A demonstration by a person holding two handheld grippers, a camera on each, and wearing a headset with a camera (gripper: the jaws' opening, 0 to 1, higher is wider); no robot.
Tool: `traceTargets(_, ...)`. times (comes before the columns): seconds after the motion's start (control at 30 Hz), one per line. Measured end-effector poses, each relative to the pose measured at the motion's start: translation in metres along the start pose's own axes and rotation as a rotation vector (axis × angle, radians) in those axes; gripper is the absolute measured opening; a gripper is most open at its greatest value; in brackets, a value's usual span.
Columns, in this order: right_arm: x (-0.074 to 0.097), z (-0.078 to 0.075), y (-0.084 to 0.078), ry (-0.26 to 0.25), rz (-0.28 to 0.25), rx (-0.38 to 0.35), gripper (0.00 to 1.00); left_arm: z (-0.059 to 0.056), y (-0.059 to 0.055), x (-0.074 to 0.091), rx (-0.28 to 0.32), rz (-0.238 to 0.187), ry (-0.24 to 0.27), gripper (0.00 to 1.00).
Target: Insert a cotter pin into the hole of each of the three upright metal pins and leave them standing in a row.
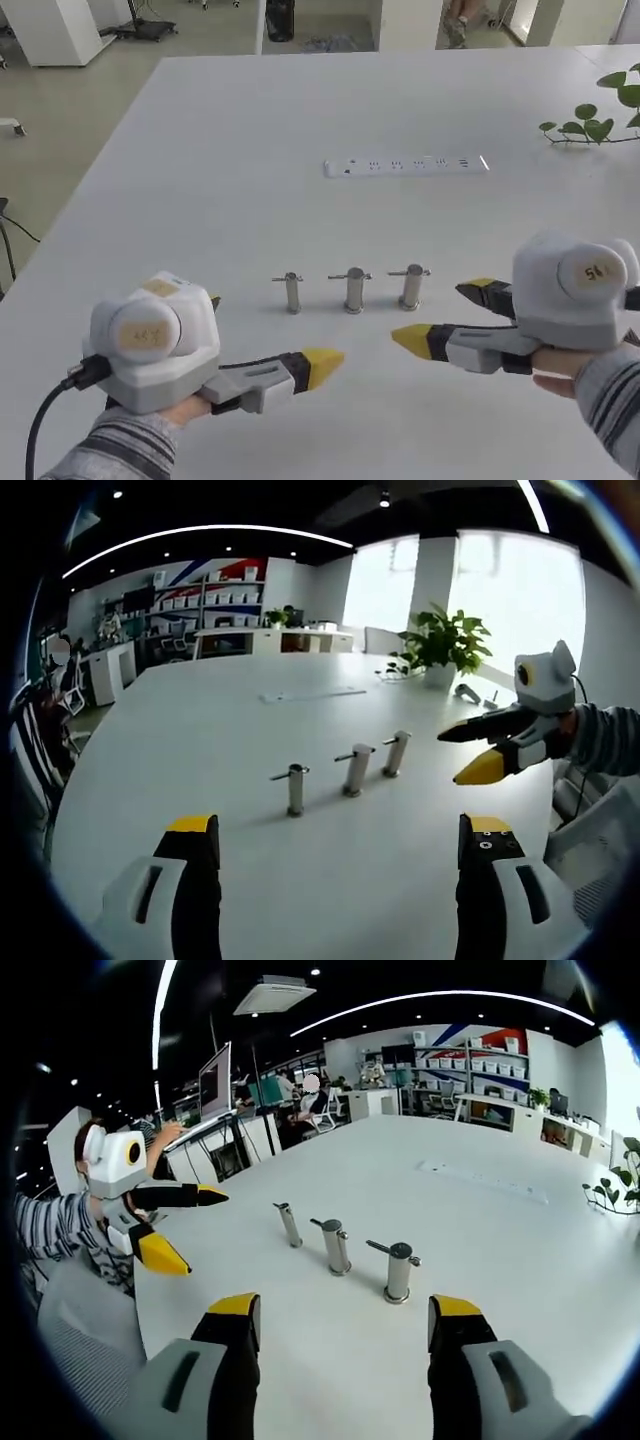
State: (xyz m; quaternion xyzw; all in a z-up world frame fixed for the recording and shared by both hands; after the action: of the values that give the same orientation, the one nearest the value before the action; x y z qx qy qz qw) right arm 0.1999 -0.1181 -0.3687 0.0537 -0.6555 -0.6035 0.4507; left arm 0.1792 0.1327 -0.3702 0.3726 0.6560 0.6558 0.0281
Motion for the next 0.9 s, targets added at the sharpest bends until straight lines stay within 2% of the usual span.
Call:
traceTargets(0.43,0.003,0.006,-0.003,-0.002,-0.014,-0.027,0.67,-0.007,0.003,0.008,-0.021,0.0,0.008,0.99)
traceTargets(0.63,0.005,0.009,-0.004,-0.003,-0.028,-0.044,0.68,-0.007,0.005,0.012,-0.036,0.0,0.029,0.99)
traceTargets(0.9,0.011,0.018,-0.016,-0.014,-0.014,-0.052,0.67,-0.009,0.004,0.016,-0.034,0.003,0.039,0.98)
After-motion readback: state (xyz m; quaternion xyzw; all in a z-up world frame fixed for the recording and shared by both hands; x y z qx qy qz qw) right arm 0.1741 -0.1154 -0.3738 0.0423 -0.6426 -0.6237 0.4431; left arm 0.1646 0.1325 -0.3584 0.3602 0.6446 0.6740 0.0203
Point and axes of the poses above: the centre of the closed fingertips' face, and the gripper's own axes: x roughly backward along the fingers, z roughly to its left, y roughly out of its top, the point moved 9 cm from there along x, roughly backward along the fingers, and after that the axes turned 1 degree about y, right-handed, at the moved point
